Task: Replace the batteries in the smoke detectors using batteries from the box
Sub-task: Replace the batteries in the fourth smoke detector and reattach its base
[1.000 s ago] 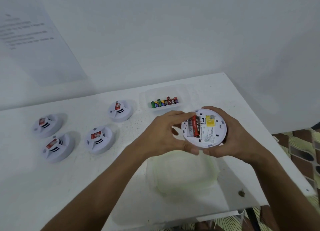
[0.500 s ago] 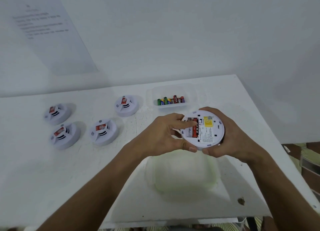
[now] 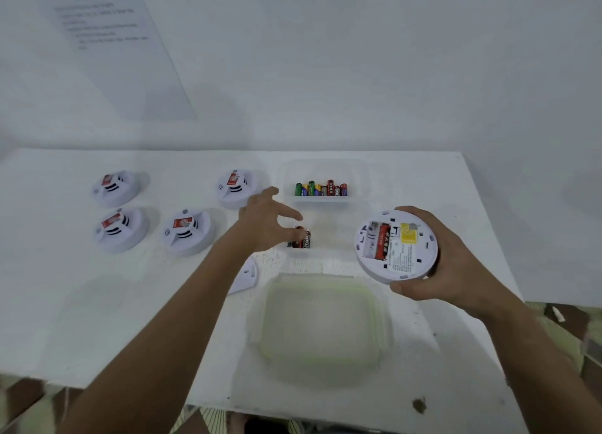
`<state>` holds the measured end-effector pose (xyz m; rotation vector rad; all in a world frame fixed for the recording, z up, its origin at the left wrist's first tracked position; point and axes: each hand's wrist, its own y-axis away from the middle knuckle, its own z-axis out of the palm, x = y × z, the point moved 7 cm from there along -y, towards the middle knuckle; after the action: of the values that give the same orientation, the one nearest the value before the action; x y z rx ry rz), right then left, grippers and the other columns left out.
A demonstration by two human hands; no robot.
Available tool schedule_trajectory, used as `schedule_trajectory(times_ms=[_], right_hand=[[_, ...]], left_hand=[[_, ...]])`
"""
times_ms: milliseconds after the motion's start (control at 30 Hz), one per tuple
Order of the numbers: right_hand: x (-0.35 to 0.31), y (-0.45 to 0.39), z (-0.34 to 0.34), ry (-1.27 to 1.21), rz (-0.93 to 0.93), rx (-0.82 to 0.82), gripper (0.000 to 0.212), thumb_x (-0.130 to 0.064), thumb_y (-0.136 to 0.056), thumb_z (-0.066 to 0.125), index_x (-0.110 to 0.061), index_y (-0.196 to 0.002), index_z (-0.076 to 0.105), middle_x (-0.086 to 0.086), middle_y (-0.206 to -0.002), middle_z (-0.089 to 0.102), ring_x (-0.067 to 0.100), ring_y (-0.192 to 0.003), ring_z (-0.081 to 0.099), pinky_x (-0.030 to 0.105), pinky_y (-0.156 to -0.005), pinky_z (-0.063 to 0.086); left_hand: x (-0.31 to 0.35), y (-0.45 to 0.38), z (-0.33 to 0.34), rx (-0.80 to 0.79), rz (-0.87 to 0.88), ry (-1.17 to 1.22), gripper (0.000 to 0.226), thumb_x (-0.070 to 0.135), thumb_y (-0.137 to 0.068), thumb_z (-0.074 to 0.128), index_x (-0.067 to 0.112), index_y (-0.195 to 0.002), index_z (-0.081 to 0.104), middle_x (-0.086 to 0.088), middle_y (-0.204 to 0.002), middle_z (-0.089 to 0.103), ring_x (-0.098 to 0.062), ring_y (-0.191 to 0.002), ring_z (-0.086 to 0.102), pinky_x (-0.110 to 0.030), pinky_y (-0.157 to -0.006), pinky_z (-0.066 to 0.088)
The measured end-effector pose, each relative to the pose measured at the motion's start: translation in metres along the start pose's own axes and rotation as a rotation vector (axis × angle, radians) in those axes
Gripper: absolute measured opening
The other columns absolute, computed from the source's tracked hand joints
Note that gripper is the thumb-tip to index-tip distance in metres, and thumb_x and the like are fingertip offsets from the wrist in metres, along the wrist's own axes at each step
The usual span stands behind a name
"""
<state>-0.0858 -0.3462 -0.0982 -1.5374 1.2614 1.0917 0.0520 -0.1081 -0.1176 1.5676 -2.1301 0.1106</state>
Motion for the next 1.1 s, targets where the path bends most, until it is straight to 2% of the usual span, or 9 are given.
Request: schedule_trajectory(times_ms=[233,467,600,667,733,800,867,933,1100], right_hand=[[0.016,0.007,-0.002,-0.012,0.030,0.001,0.096,-0.028,-0.049,0.085,-0.021,-0.136,0.047,-0.010,-0.124,0.061,0.013,-0.120,0.058,0.021,-0.085,0.055],[0.024,0.008,0.001,-0.031,0.043,0.009,0.096,-0.028,-0.050,0.086,-0.018,-0.137,0.045,-0.011,-0.124,0.062,0.013,-0.120,0.058,0.021,-0.089,0.054],[0.022,0.003,0.004,-0.026,0.043,0.005,0.096,-0.028,-0.050,0.086,-0.020,-0.137,0.045,-0.012,-0.125,0.061,0.012,-0.122,0.057,0.019,-0.091,0.053],[0.020,0.000,0.004,-0.015,0.037,0.003,0.096,-0.028,-0.051,0.086,-0.020,-0.137,0.045,-0.011,-0.126,0.060,0.013,-0.122,0.057,0.019,-0.091,0.053],[0.016,-0.002,0.003,-0.013,0.031,0.002,0.096,-0.029,-0.051,0.086,-0.019,-0.137,0.045,-0.010,-0.127,0.060,0.013,-0.122,0.057,0.019,-0.091,0.053],[0.011,-0.004,0.002,-0.014,0.027,0.005,0.096,-0.027,-0.051,0.087,-0.020,-0.137,0.045,-0.009,-0.127,0.060,0.014,-0.122,0.057,0.021,-0.091,0.053],[0.007,-0.006,0.003,-0.014,0.017,0.011,0.096,-0.023,-0.051,0.088,-0.020,-0.137,0.046,-0.008,-0.127,0.060,0.014,-0.122,0.057,0.022,-0.090,0.054],[0.003,-0.008,0.005,-0.013,0.011,0.015,0.095,-0.014,-0.053,0.090,-0.021,-0.137,0.046,-0.009,-0.127,0.060,0.014,-0.122,0.057,0.021,-0.090,0.053],[-0.008,-0.012,0.022,-0.028,0.003,-0.013,0.094,-0.007,-0.055,0.089,-0.023,-0.137,0.046,-0.010,-0.126,0.061,0.013,-0.121,0.058,0.024,-0.090,0.055]], left_hand=[[0.008,-0.021,0.015,-0.127,-0.009,-0.196,0.054,0.060,-0.066,0.078,0.047,-0.116,0.064,-0.010,-0.158,0.018,-0.035,-0.144,0.015,-0.058,-0.115,0.013],[0.003,-0.026,0.020,-0.154,-0.040,-0.194,0.045,0.058,-0.072,0.075,0.048,-0.115,0.065,-0.006,-0.155,0.023,-0.031,-0.141,0.023,-0.059,-0.115,0.012],[0.008,-0.023,0.019,-0.119,-0.075,0.056,0.040,0.047,-0.063,0.086,0.040,-0.100,0.071,-0.001,-0.136,0.038,-0.022,-0.124,0.043,-0.047,-0.106,0.036],[0.011,-0.021,0.015,-0.073,-0.078,0.198,0.036,0.035,-0.064,0.088,0.030,-0.097,0.074,0.002,-0.122,0.048,-0.014,-0.100,0.055,-0.031,-0.087,0.047],[0.014,-0.016,0.007,-0.001,-0.071,0.295,0.026,0.023,-0.068,0.086,0.020,-0.091,0.075,0.004,-0.105,0.057,-0.002,-0.079,0.057,-0.018,-0.066,0.043],[0.015,-0.009,-0.005,0.088,-0.079,0.375,0.018,0.016,-0.069,0.084,0.015,-0.085,0.074,0.007,-0.098,0.059,-0.001,-0.083,0.058,-0.012,-0.065,0.037],[0.017,0.003,-0.021,0.195,-0.071,0.393,0.016,0.022,-0.071,0.083,0.018,-0.084,0.074,0.009,-0.108,0.057,-0.005,-0.104,0.053,-0.012,-0.079,0.034],[0.026,0.018,-0.041,0.312,-0.009,0.344,0.014,0.032,-0.072,0.081,0.027,-0.083,0.073,0.015,-0.112,0.059,-0.003,-0.109,0.051,-0.021,-0.093,0.036],[0.078,0.071,-0.055,0.308,0.201,0.712,0.017,0.009,-0.083,0.074,0.019,-0.096,0.068,0.016,-0.077,0.073,0.001,-0.073,0.068,-0.014,-0.063,0.053]])
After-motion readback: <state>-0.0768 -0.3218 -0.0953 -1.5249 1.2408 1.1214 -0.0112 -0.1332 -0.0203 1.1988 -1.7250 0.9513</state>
